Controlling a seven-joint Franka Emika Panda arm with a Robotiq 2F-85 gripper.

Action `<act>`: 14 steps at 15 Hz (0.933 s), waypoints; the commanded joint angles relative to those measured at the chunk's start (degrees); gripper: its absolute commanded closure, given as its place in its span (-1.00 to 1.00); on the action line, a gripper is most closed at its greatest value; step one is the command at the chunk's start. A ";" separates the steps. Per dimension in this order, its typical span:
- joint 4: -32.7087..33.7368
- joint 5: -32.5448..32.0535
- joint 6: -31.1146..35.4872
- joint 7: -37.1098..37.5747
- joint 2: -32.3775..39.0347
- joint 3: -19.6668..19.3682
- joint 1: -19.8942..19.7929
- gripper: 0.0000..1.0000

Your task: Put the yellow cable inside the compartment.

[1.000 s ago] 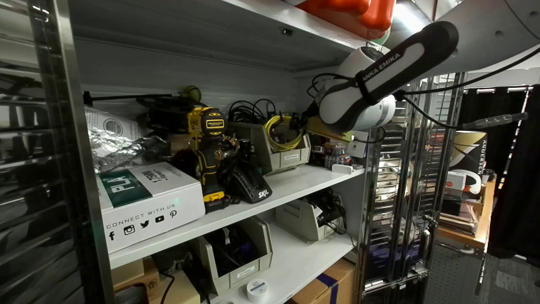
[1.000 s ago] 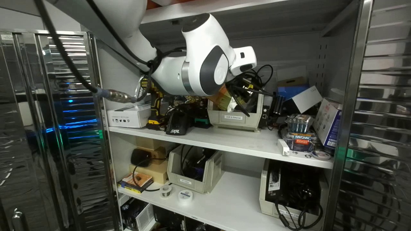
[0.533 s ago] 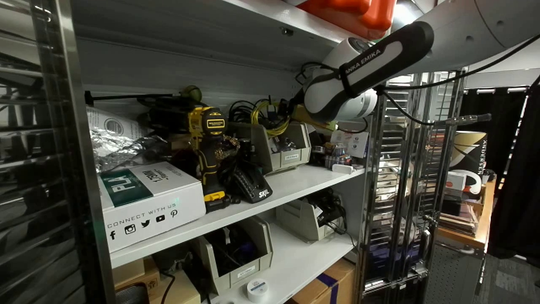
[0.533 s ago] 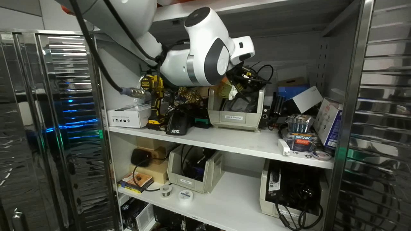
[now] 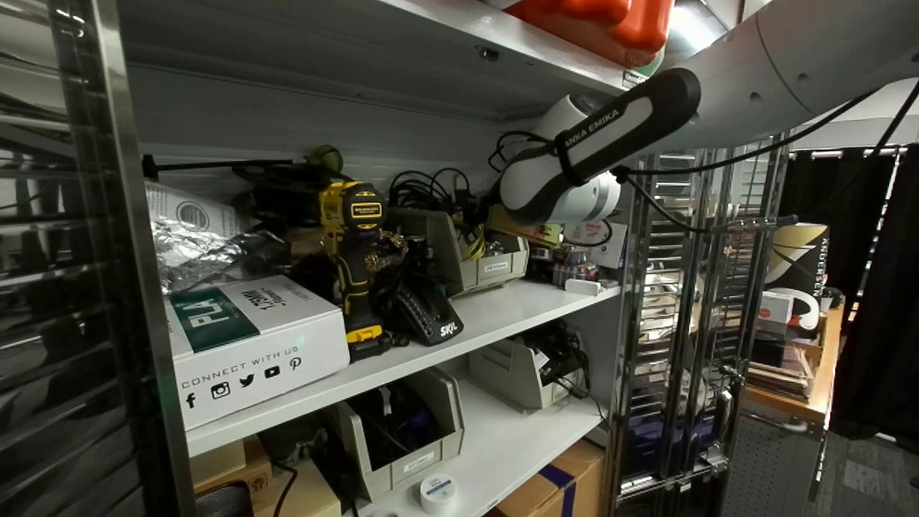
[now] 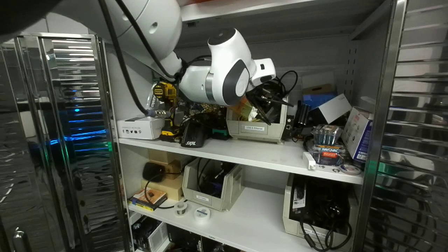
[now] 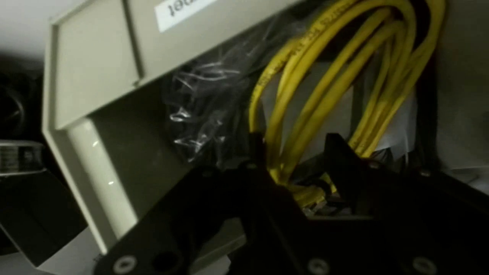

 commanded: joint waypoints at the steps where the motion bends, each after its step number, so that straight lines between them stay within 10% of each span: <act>1: -1.69 4.29 -1.58 -4.88 -5.64 4.60 -2.60 -0.52; 4: -5.73 6.66 -3.29 -6.61 -12.39 6.68 -4.28 -0.96; 14: -24.20 9.66 -25.33 -9.43 -35.15 0.02 -2.27 -1.00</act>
